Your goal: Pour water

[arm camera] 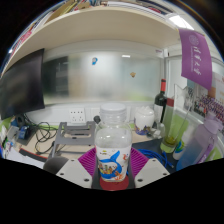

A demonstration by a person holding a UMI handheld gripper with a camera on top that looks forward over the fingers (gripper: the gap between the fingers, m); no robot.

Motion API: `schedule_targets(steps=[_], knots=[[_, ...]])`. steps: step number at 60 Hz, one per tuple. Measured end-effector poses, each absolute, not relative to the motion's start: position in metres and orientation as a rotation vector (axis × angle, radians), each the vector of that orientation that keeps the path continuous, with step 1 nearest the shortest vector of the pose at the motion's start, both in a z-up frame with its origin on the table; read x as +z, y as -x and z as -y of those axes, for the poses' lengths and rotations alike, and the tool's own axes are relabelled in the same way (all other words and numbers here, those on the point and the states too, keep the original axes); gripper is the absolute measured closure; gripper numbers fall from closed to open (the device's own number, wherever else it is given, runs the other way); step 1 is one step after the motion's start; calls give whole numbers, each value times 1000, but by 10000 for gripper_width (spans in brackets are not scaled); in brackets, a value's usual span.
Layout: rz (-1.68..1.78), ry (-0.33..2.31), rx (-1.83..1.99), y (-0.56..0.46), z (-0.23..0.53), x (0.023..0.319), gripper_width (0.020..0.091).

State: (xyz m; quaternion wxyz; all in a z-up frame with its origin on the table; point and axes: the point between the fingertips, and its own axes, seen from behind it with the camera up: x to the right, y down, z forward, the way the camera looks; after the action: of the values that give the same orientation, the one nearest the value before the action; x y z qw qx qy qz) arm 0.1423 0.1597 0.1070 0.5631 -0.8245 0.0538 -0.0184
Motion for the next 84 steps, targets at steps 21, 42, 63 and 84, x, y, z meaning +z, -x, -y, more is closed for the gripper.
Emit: schedule_targets(steps=[21, 42, 63, 84], knots=[[-79, 1950, 22, -133, -163, 60, 654], [-84, 1943, 36, -133, -145, 71, 236], [-210, 1971, -69, -151, -16, 148, 253], [-18, 1937, 24, -17, 64, 289, 256]])
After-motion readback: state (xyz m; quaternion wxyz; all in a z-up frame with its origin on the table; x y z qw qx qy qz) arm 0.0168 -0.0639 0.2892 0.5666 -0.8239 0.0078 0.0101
